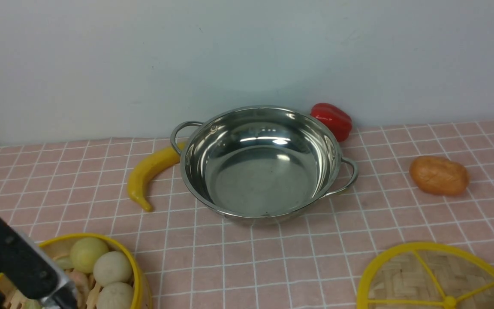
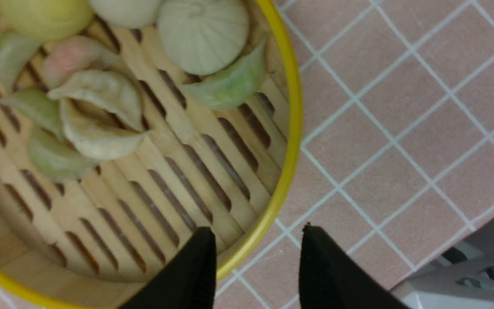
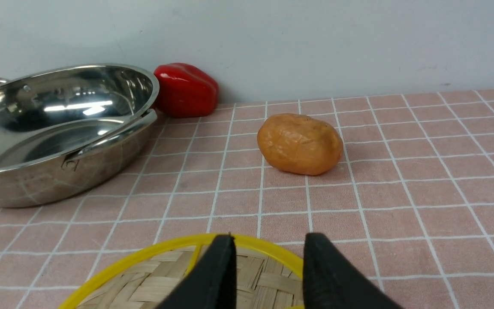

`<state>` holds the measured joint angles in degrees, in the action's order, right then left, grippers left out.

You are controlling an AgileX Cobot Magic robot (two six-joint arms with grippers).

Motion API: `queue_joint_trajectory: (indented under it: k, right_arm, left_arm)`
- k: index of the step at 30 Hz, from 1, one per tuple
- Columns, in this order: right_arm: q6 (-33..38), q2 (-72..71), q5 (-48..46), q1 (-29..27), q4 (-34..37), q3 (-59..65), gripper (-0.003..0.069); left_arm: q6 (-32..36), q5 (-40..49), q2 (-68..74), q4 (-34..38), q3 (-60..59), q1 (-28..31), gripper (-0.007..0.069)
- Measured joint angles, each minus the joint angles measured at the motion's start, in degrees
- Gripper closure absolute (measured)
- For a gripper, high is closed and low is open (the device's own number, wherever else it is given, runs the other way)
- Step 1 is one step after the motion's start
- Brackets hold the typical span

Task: Place the steamer in the pot on the pink tablecloth, and put the lid on the steamer.
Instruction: 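Grasp the rim of the steamer basket holding the buns with the left gripper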

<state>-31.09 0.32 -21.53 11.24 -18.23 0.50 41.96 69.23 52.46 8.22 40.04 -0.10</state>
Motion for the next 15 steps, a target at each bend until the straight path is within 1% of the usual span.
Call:
queue_joint_trajectory:
  k: [2, 5, 8, 11, 15]
  right_arm:
    - [0.0, 0.0, 0.0, 0.0, 0.0, 0.0, 0.0419]
    - [0.0, 0.0, 0.0, 0.0, 0.0, 0.0, 0.0419]
    - [0.0, 0.0, 0.0, 0.0, 0.0, 0.0, 0.0419]
    - [0.0, 0.0, 0.0, 0.0, 0.0, 0.0, 0.0419]
    - [0.0, 0.0, 0.0, 0.0, 0.0, 0.0, 0.0419]
  left_arm:
    - [1.2, 0.09, 2.69, -0.21, 0.04, -1.41, 0.0321]
    - [3.08, 0.44, 7.11, -0.56, 0.04, -3.56, 0.0242]
    - [3.55, 0.59, 12.54, -1.42, 0.11, -4.89, 0.0169]
    - [3.66, -0.18, 16.26, -1.31, 0.11, -5.41, 0.0149]
    - [3.68, -2.74, 21.52, -0.53, 0.13, -5.46, 0.0157]
